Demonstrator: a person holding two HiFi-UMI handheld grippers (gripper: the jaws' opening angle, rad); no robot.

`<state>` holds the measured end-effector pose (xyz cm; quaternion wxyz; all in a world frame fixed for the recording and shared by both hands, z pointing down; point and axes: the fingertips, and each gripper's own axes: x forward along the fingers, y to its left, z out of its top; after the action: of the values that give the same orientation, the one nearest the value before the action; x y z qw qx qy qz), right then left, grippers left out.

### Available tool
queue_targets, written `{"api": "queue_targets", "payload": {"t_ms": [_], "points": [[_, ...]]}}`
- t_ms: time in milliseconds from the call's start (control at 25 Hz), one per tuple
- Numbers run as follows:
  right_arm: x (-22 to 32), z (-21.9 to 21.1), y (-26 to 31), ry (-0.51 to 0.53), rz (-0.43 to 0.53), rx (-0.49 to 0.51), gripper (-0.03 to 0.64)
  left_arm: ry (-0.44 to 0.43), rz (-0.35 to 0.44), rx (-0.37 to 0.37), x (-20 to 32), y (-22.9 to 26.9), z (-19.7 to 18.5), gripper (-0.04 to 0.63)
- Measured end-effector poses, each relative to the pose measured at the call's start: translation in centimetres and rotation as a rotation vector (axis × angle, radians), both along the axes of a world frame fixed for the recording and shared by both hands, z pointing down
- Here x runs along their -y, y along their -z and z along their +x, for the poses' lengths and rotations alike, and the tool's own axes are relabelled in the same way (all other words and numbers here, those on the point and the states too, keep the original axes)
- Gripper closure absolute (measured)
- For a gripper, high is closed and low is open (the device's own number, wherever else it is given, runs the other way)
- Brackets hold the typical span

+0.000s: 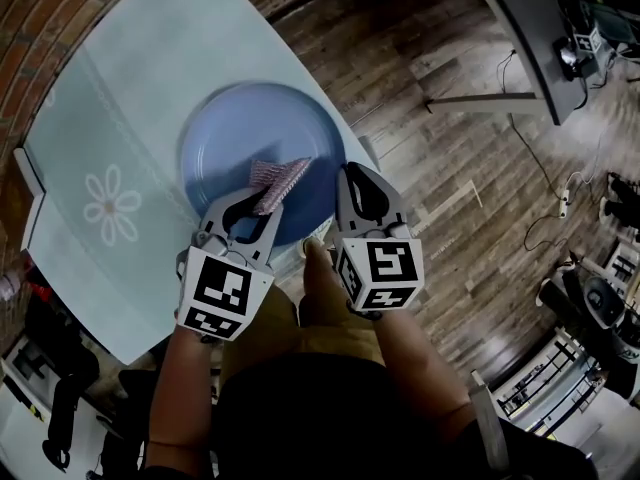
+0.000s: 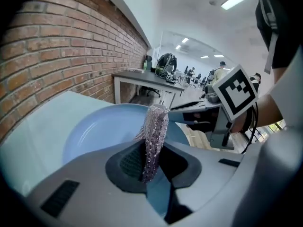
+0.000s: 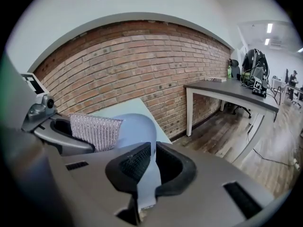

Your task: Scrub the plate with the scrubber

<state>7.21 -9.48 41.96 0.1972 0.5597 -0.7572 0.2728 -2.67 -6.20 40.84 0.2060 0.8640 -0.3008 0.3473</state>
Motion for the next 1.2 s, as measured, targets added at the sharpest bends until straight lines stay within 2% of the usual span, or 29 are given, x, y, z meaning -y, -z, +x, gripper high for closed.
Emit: {"api": "queue_targets", "payload": {"t_ms": [320,720,1040,1120,1200], "points": [[0.3,0.9,5.1,0.06,0.099,-0.005,0.571,0.053,0.082,-0.017,0.7,4.3,1.2,0.52],[-0.2,-0.4,14.3,0.199,0.279,0.019,0.571,0.177,0.256,-0.061,0.1,13.6,1.0,0.52],[-1.3,-3.4,21.1,0.289,0.421,0.045,0.571,0.235,0.416,-0.094,0.0,20.7,-1.9,0.52],[-1.9,-4.2,23.3,0.291,0.483,0.049,0.571,0.246,0.466,-0.106,-0.6,22.9,-2.9,0.52],[-2.8,-4.8,24.8,0.285,0.499,0.024,0.571,0.257,0.531,-0.129,-1.3,25.4,-3.9,0.519]]}}
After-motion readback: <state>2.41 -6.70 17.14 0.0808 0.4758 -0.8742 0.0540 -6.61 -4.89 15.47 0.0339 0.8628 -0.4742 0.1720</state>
